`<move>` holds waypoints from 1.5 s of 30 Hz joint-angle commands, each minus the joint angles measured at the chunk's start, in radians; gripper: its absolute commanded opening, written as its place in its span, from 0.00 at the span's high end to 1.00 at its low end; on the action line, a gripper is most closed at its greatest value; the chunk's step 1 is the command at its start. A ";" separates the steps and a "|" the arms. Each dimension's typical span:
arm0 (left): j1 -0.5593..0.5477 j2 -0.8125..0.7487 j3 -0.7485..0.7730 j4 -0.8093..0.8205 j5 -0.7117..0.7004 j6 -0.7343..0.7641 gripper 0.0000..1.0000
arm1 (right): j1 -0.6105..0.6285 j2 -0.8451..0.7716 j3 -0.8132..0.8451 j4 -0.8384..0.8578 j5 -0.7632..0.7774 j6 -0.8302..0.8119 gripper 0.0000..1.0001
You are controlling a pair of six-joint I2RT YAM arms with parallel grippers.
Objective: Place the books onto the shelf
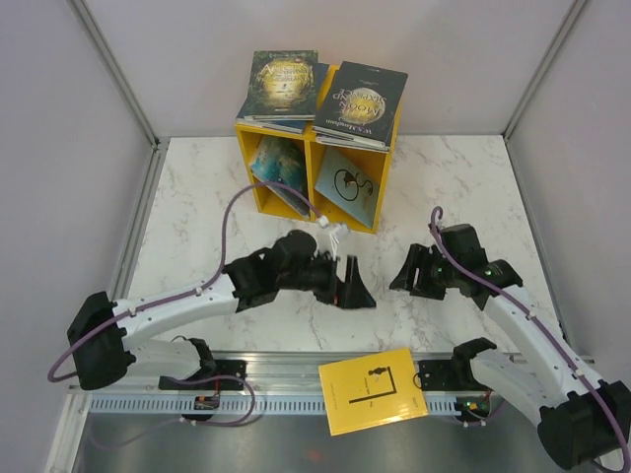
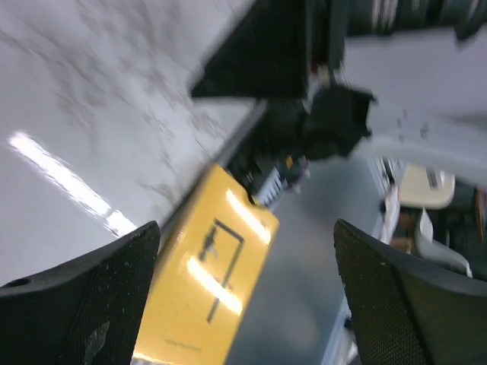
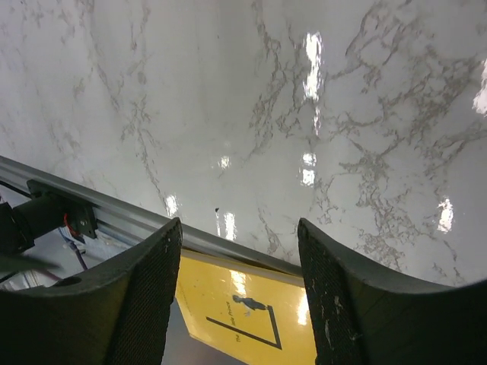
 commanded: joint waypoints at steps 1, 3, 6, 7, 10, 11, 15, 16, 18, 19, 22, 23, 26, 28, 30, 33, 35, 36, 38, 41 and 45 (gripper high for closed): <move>-0.208 -0.009 -0.009 -0.114 0.265 -0.015 0.07 | -0.002 0.064 0.154 -0.029 0.105 -0.061 0.33; -0.282 0.026 0.005 -0.117 0.253 -0.038 0.10 | -0.004 0.115 0.258 -0.052 0.154 -0.067 0.31; -0.405 0.107 0.060 -0.114 0.245 -0.035 0.09 | -0.010 0.169 0.396 -0.087 0.244 -0.075 0.28; -0.460 0.131 0.083 -0.115 0.245 -0.027 0.10 | -0.012 0.181 0.427 -0.096 0.269 -0.083 0.27; -0.551 0.268 0.198 -0.129 0.289 0.005 0.14 | -0.022 0.218 0.515 -0.119 0.332 -0.087 0.26; -0.572 0.305 0.274 -0.146 0.303 0.017 0.16 | -0.030 0.229 0.538 -0.124 0.340 -0.083 0.26; -0.657 0.532 0.491 -0.346 0.326 0.098 0.38 | -0.044 0.223 0.547 -0.129 0.350 -0.063 0.25; -0.666 0.605 0.531 -0.377 0.325 0.112 0.40 | -0.045 0.207 0.542 -0.130 0.352 -0.058 0.25; -0.690 0.661 0.612 -0.430 0.291 0.144 0.43 | -0.053 0.186 0.529 -0.136 0.376 -0.046 0.25; -0.695 0.676 0.623 -0.446 0.264 0.149 0.44 | -0.056 0.161 0.523 -0.138 0.379 -0.043 0.24; -0.709 0.715 0.614 -0.450 0.223 0.160 0.53 | -0.059 0.126 0.498 -0.161 0.389 -0.035 0.23; -0.712 0.730 0.602 -0.462 0.179 0.167 0.55 | -0.061 0.103 0.487 -0.170 0.401 -0.035 0.23; -0.729 0.762 0.577 -0.465 0.092 0.197 0.59 | -0.062 0.060 0.463 -0.193 0.415 -0.031 0.23; -0.746 0.776 0.579 -0.467 0.011 0.209 0.59 | -0.062 0.033 0.440 -0.202 0.419 -0.025 0.23; -0.763 0.806 0.583 -0.465 -0.036 0.221 0.59 | -0.062 0.019 0.429 -0.213 0.427 -0.020 0.23; -0.773 0.846 0.582 -0.467 -0.120 0.215 0.59 | -0.062 -0.004 0.417 -0.228 0.436 -0.012 0.23; -0.773 0.859 0.566 -0.465 -0.175 0.206 0.59 | -0.062 -0.023 0.414 -0.239 0.439 -0.011 0.23; -0.773 0.868 0.559 -0.465 -0.194 0.207 0.59 | -0.062 -0.027 0.412 -0.248 0.442 -0.012 0.23; -0.772 0.880 0.528 -0.465 -0.246 0.212 0.59 | -0.061 -0.040 0.414 -0.261 0.449 -0.015 0.23; -0.754 0.868 0.444 -0.467 -0.286 0.212 0.60 | -0.062 -0.052 0.417 -0.284 0.456 -0.017 0.23; -0.628 0.775 0.283 -0.465 -0.347 0.188 0.62 | -0.062 -0.066 0.404 -0.293 0.456 -0.017 0.23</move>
